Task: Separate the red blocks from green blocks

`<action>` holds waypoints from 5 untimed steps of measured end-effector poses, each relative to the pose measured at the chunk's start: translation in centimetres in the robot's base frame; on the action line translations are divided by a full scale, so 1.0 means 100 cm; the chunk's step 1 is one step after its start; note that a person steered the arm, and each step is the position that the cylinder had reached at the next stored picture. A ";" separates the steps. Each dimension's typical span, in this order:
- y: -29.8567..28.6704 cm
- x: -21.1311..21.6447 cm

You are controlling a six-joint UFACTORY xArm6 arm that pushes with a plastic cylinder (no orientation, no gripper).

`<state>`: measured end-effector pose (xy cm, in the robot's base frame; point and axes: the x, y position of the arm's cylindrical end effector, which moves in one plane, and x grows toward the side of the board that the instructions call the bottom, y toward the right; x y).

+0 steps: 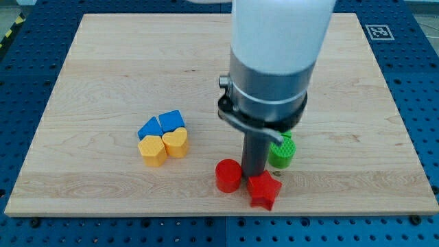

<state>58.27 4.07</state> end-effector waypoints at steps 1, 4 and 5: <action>-0.001 0.008; 0.000 -0.012; 0.003 -0.012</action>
